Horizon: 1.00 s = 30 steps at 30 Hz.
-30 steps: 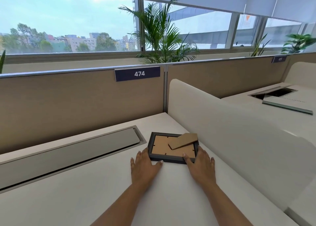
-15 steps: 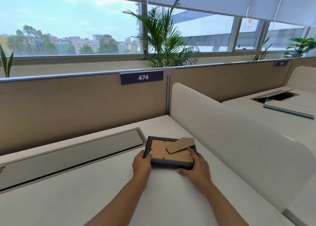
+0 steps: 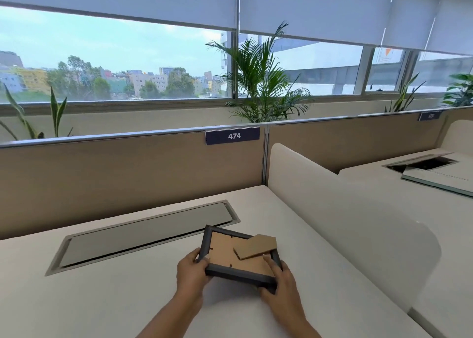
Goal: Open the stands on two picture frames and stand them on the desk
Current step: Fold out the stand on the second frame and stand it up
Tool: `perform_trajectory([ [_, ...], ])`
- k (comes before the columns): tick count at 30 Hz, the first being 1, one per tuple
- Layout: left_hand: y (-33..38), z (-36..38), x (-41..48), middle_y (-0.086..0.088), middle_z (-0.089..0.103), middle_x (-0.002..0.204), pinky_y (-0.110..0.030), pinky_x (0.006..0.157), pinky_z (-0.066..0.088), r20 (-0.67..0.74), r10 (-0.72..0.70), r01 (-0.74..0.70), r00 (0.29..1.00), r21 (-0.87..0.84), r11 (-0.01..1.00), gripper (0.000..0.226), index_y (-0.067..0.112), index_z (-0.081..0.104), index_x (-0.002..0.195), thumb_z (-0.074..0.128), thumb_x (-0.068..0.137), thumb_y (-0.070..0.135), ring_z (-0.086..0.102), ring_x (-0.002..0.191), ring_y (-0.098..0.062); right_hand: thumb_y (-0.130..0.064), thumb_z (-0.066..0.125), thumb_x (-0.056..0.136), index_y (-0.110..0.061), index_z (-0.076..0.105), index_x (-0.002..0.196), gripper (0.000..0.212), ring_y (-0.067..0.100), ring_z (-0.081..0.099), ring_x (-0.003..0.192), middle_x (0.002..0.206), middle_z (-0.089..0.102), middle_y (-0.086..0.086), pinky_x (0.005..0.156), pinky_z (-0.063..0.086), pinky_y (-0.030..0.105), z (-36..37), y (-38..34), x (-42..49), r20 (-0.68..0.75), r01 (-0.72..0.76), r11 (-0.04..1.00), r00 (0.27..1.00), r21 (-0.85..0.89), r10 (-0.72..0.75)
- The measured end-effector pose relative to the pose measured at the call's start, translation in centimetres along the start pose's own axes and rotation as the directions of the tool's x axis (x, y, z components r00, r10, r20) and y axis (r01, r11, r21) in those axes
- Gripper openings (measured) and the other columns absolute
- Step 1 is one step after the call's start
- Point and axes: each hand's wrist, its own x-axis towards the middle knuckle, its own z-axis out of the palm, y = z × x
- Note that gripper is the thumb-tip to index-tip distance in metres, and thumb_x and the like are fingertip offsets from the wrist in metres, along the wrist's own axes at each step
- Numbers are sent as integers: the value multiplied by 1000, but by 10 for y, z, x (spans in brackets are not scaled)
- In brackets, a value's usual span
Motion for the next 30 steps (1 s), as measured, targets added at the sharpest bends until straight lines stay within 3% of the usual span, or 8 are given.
perform_trajectory([
  [3,10,-22,-25,-18,53,113,-41,81,48,-10,7,-8,1000,-35,999,42,-2,41,130,47,89,-5,54,97,-33,-31,58,85,-36,21,140,67,21,22,138,152,15,8,114,22,33,9,-13,-24,12,40,995,999,-97,-39],
  [8,16,-72,-79,-25,51,121,-42,85,48,-71,-43,33,997,-132,991,43,-4,39,130,48,88,-5,53,101,-34,-52,43,87,-39,12,141,64,17,6,143,155,4,-2,114,4,53,22,-38,-76,37,136,876,990,-462,-134],
  [10,17,-87,-94,-27,50,125,-41,84,48,-92,-66,51,994,-157,986,42,-6,40,129,48,88,-4,53,102,-35,-46,60,80,-31,35,136,64,25,30,137,150,30,6,107,19,63,23,-51,-95,32,229,809,967,-541,-252],
  [12,21,-108,-108,-27,51,124,-40,81,48,-127,-70,47,989,-178,983,41,-7,42,128,48,87,-4,53,101,-35,-36,82,59,-27,61,113,59,26,60,113,123,62,8,86,44,63,28,-67,-114,17,323,733,920,-599,-392],
  [15,30,-124,-122,-25,53,118,-37,75,49,-142,-76,49,987,-187,981,39,-7,43,126,48,88,-4,55,98,-33,-23,84,57,-27,64,105,52,23,65,104,117,67,5,82,51,52,32,-86,-130,41,448,670,847,-592,-529],
  [21,50,-152,-150,-21,49,117,-34,70,51,-207,-64,25,976,-185,982,42,-2,42,127,51,87,-1,54,96,-30,-7,58,83,-15,54,122,41,28,58,113,130,57,10,90,49,42,43,-124,-156,112,574,658,789,-487,-605],
  [26,71,-166,-170,-22,53,110,-35,73,52,-218,-33,-18,975,-228,974,32,-6,48,118,53,87,2,55,96,-30,-1,73,69,-14,64,102,37,21,68,70,93,73,2,54,53,26,46,-149,-177,25,605,646,739,-466,-673],
  [30,84,-180,-187,-16,57,95,-30,67,52,-103,41,-63,994,-225,972,10,2,57,92,54,88,11,60,82,-22,-10,51,88,-16,55,118,30,27,66,80,101,71,4,59,51,34,56,-160,-192,-30,601,729,764,-327,-644],
])
